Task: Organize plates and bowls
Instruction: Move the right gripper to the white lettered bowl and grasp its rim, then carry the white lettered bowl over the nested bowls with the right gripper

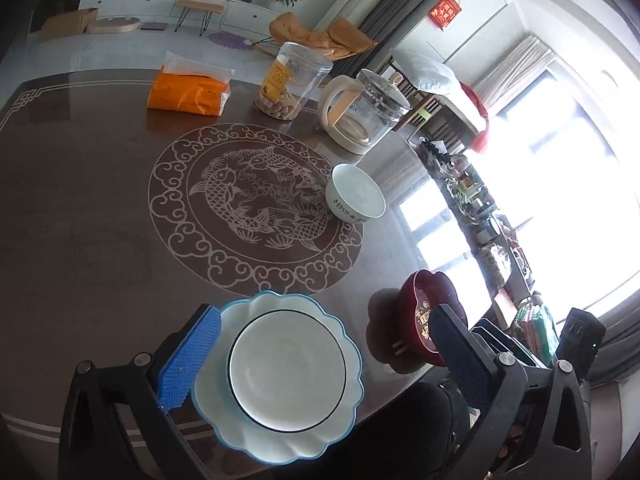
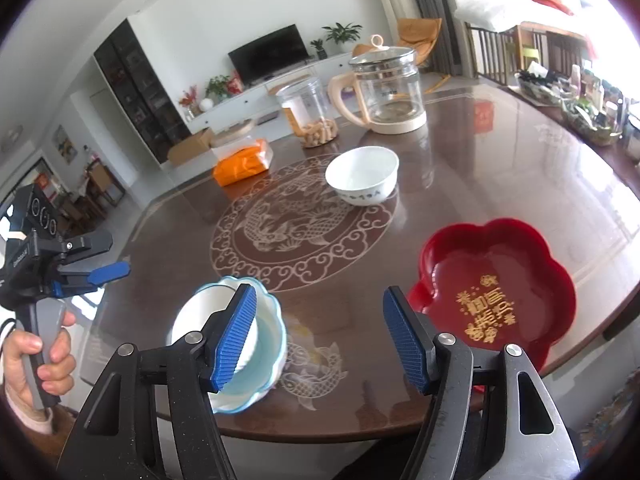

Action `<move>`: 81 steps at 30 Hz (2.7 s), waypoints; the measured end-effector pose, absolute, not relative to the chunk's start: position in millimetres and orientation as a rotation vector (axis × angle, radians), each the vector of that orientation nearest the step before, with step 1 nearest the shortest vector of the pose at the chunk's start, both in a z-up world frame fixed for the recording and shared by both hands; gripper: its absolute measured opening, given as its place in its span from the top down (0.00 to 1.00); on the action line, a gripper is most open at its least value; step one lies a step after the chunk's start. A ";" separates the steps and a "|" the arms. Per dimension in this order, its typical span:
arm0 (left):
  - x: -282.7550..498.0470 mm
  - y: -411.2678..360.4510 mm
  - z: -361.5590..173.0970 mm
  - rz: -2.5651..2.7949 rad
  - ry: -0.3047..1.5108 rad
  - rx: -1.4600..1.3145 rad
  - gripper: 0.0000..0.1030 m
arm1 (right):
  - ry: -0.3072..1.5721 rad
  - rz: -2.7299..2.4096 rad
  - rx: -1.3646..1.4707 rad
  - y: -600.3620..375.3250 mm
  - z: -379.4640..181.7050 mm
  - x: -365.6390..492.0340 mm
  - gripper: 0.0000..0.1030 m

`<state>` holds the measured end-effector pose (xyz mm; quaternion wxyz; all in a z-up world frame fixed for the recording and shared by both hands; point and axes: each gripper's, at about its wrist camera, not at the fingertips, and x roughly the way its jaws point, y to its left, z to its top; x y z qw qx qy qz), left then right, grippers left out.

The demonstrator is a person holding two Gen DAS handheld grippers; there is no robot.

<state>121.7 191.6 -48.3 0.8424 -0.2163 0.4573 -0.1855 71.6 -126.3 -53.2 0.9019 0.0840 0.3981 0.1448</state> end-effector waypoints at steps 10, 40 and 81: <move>185.5 125.1 -25.2 -0.362 0.987 -0.131 0.00 | 0.803 0.177 0.119 -162.5 -26.1 104.3 0.25; 371.1 25.4 -170.6 -0.219 1.319 -0.321 0.85 | 1.286 0.279 0.305 -142.5 -161.1 362.4 0.87; 82.8 152.7 -109.0 -0.142 1.186 -0.225 0.85 | 1.248 0.542 0.189 -13.6 -116.9 114.8 0.84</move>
